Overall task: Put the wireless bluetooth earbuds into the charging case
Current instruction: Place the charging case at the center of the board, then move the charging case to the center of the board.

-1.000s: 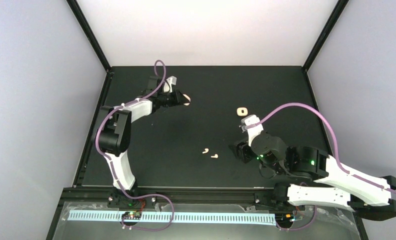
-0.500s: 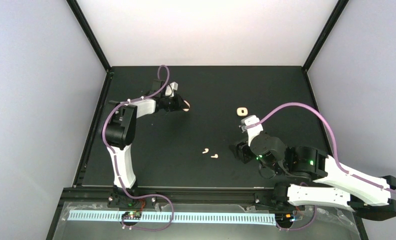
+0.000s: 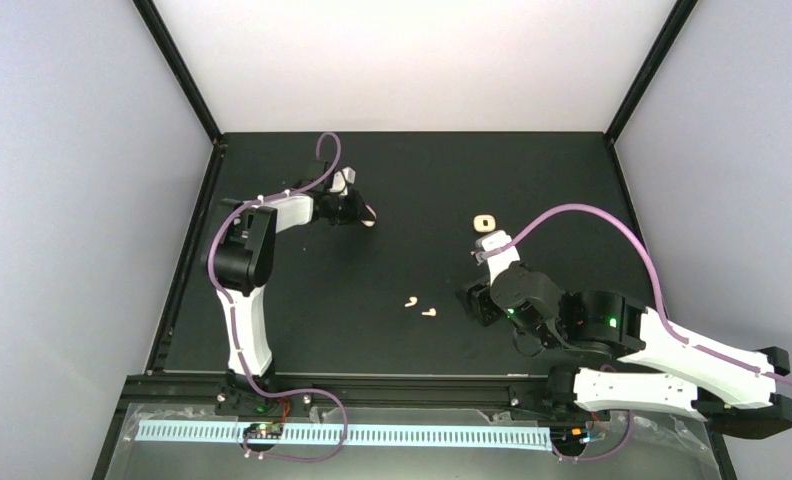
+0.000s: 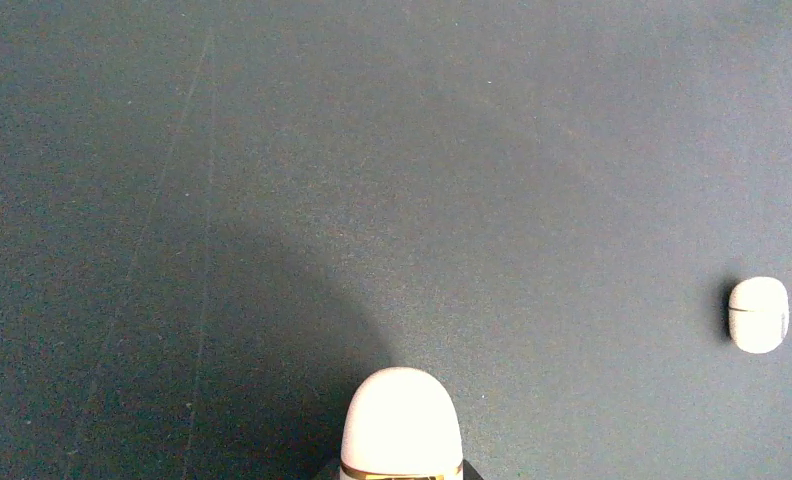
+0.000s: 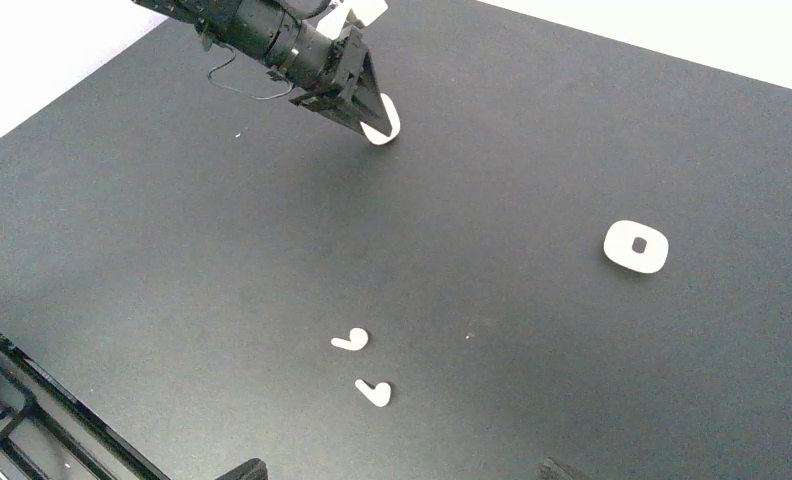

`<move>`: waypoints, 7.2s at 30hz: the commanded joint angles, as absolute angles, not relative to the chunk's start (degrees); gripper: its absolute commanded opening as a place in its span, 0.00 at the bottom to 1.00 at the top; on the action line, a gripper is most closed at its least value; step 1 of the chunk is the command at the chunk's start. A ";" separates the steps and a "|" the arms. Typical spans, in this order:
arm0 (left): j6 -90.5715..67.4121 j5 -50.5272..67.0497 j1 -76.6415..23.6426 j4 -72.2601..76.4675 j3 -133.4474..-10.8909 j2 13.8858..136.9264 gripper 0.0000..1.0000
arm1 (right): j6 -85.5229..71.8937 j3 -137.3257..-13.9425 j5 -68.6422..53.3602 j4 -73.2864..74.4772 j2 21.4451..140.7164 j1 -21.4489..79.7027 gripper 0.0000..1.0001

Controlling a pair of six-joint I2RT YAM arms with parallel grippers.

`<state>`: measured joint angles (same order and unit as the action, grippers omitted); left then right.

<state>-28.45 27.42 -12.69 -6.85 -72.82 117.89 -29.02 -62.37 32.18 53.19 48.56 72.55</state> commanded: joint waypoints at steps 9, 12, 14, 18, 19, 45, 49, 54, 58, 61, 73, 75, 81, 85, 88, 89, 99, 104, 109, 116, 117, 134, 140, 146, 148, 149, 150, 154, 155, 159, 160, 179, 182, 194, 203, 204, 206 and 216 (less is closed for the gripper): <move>-26.31 24.31 -12.23 -11.38 -73.96 119.51 0.39 | -28.13 -64.77 33.89 53.94 49.30 72.34 0.70; -25.66 23.72 -12.09 -11.91 -73.49 118.87 0.46 | -27.88 -65.02 34.01 53.79 49.47 72.42 0.70; -25.38 23.58 -11.92 -12.19 -73.12 118.45 0.48 | -27.77 -65.13 34.01 53.79 49.48 72.37 0.70; -25.24 22.97 -11.35 -12.13 -71.73 116.89 0.53 | -27.77 -64.98 34.10 53.77 49.31 72.41 0.70; -25.12 22.90 -11.08 -12.01 -71.31 116.49 0.54 | -27.92 -64.88 34.06 53.79 49.23 72.42 0.70; -18.77 4.41 -13.08 -18.26 -54.32 68.51 0.99 | -24.43 -74.57 22.07 41.15 61.35 56.26 0.70; -12.92 0.12 -15.42 -18.85 -50.98 58.05 0.99 | -26.52 -71.52 17.95 34.95 65.86 47.88 0.70; -15.36 0.29 -15.56 -12.52 -41.50 47.08 0.99 | -25.88 -69.64 13.07 31.48 76.39 36.77 0.70; -19.79 -4.32 -15.64 -11.08 -33.36 40.08 0.99 | -23.68 -71.88 12.46 31.53 86.76 31.59 0.70; -29.35 -13.09 -16.84 -10.60 -28.92 34.85 0.99 | -22.73 -73.46 10.99 30.64 92.03 28.17 0.71; -24.81 0.26 -19.28 -7.40 -28.73 34.83 0.99 | -17.92 -75.90 12.12 28.22 105.67 21.07 0.71; -24.25 2.06 -19.33 -7.89 -29.79 36.54 0.99 | -17.44 -76.04 11.04 27.51 106.66 20.16 0.71; -23.90 5.87 -19.34 -7.97 -31.31 40.60 0.99 | -15.61 -78.59 11.00 28.01 109.73 19.31 0.71; -24.15 5.74 -19.32 -7.67 -31.05 40.83 0.99 | -15.06 -79.16 10.07 28.13 111.50 18.22 0.71; -24.46 5.75 -19.34 -7.49 -30.85 41.02 0.99 | -14.63 -79.69 8.88 28.19 112.73 17.81 0.71; -24.45 5.89 -19.34 -7.47 -30.85 41.21 0.99 | -14.59 -79.83 8.53 28.23 113.09 17.83 0.71; -25.12 7.58 -19.34 -10.51 -33.63 46.22 0.99 | -14.79 -81.79 8.51 29.68 115.98 17.86 0.68; -25.01 8.10 -19.34 -13.86 -35.85 48.49 0.99 | -15.05 -81.97 9.40 30.31 116.54 17.84 0.65; -24.60 8.82 -19.34 -13.90 -36.13 48.79 0.99 | -15.43 -82.41 8.80 30.98 117.60 17.84 0.63; -24.67 8.00 -19.34 -14.03 -36.34 48.25 0.99 | -16.79 -81.77 9.00 31.65 117.63 17.84 0.52; -24.73 7.86 -19.34 -13.79 -36.19 47.92 0.99 | -16.89 -81.67 8.90 31.87 117.57 17.84 0.51; -25.72 10.22 -19.34 -12.58 -35.95 47.24 0.99 | -33.86 -61.42 11.59 31.06 96.12 20.62 0.44; -26.69 11.88 -19.34 -11.90 -35.77 47.54 0.99 | -51.48 -52.23 11.36 31.70 85.89 26.07 0.45; -26.01 13.22 -19.34 -12.76 -35.95 47.46 0.99 | -67.56 -50.49 14.39 33.75 84.94 32.23 0.49; -25.90 12.41 -19.42 -13.70 -36.02 47.40 0.99 | -70.76 -50.39 15.14 33.51 86.09 33.83 0.50; -25.87 12.11 -19.47 -13.91 -36.03 47.27 0.99 | -72.09 -50.24 15.04 33.16 86.92 34.43 0.50; -25.91 11.86 -19.54 -13.97 -35.99 47.09 0.99 | -73.24 -50.32 14.91 32.80 87.74 35.04 0.51; -25.75 11.63 -19.93 -13.73 -35.77 47.12 0.99 | -76.40 -52.27 15.12 33.65 91.63 37.59 0.51; -25.79 11.73 -20.07 -13.70 -35.77 47.37 0.99 | -77.04 -52.78 15.17 33.79 92.24 38.02 0.52; -26.09 12.03 -20.58 -13.71 -35.86 48.51 0.99 | -79.08 -53.82 13.67 32.78 94.22 39.01 0.55; -26.17 12.04 -20.69 -13.79 -35.82 48.71 0.99 | -78.95 -54.81 13.35 32.75 94.77 39.24 0.56; -28.66 8.99 -34.10 -15.71 -39.70 51.18 0.99 | -34.42 -57.78 8.14 29.08 86.58 32.67 0.55; -34.22 15.25 -37.25 -11.77 -40.36 56.56 0.99 | -30.79 -57.20 5.50 25.94 88.84 30.89 0.46; -42.65 21.69 -42.99 -0.85 -45.53 74.60 0.99 | -31.95 -49.20 -2.86 16.26 93.45 28.48 0.25; -45.55 23.64 -43.41 -1.53 -51.16 85.08 0.99 | -34.34 -40.32 -5.26 12.09 91.88 28.50 0.21; -45.86 23.63 -43.42 -1.99 -51.61 86.19 0.98 | -35.01 -39.03 -5.75 11.53 91.37 28.48 0.21; -46.49 24.06 -43.48 -2.78 -52.44 88.56 0.95 | -36.38 -37.37 -6.96 10.60 90.30 28.56 0.21; -48.40 26.05 -45.40 -2.92 -57.31 97.63 0.85 | -38.03 -33.61 -8.68 10.06 84.57 29.28 0.20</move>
